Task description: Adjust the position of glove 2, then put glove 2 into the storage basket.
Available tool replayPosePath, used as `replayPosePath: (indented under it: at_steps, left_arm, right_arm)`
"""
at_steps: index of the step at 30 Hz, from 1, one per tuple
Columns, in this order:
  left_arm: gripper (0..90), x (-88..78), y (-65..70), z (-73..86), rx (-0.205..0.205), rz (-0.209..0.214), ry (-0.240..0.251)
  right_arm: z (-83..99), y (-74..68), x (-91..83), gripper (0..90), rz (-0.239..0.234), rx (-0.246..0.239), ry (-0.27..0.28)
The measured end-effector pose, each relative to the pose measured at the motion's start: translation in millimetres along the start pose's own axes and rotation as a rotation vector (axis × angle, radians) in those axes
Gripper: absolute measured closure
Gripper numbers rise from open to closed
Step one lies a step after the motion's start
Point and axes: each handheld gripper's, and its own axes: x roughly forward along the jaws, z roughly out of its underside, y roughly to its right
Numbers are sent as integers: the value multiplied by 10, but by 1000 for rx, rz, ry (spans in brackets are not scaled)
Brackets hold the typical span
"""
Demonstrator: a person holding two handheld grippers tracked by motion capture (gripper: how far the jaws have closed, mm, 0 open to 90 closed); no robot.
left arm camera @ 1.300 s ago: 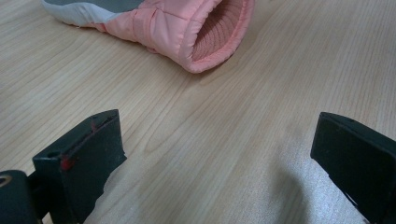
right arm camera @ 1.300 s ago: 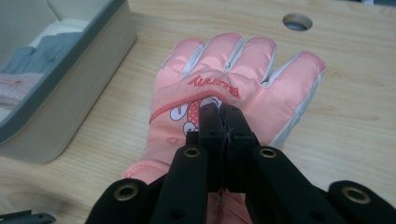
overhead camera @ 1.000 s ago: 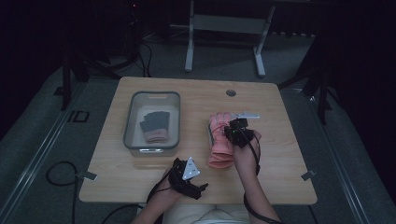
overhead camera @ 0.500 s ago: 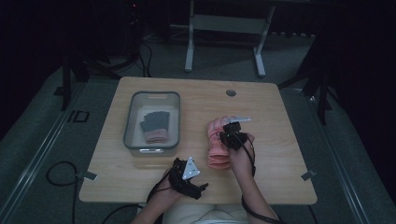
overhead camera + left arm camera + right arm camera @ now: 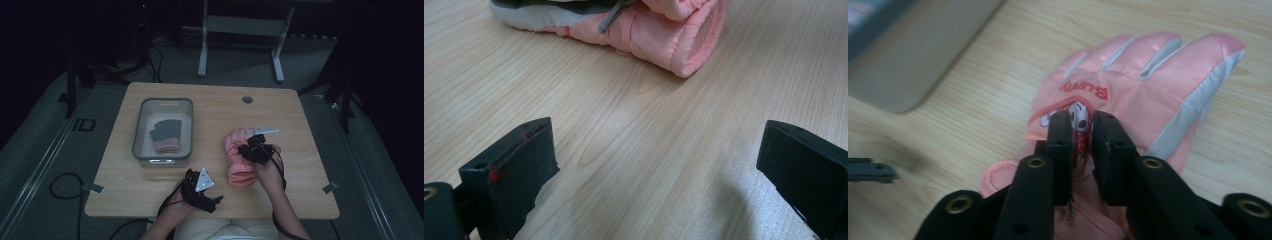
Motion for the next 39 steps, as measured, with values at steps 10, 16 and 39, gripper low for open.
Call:
replayPosePath:
  at_steps: [10, 16, 39]
  left_arm:
    - [19, -66, -9, -60, 11, 29, 84]
    - [22, -174, 14, -215, -13, 38, 112]
    - [46, -132, -463, -1310, -155, -8, 112]
  right_arm:
    - [-19, 131, -287, 502, -93, -41, 72]
    - [44, 235, -376, 255, -150, -67, 82]
    - [-38, 546, -586, 103, -137, -40, 261]
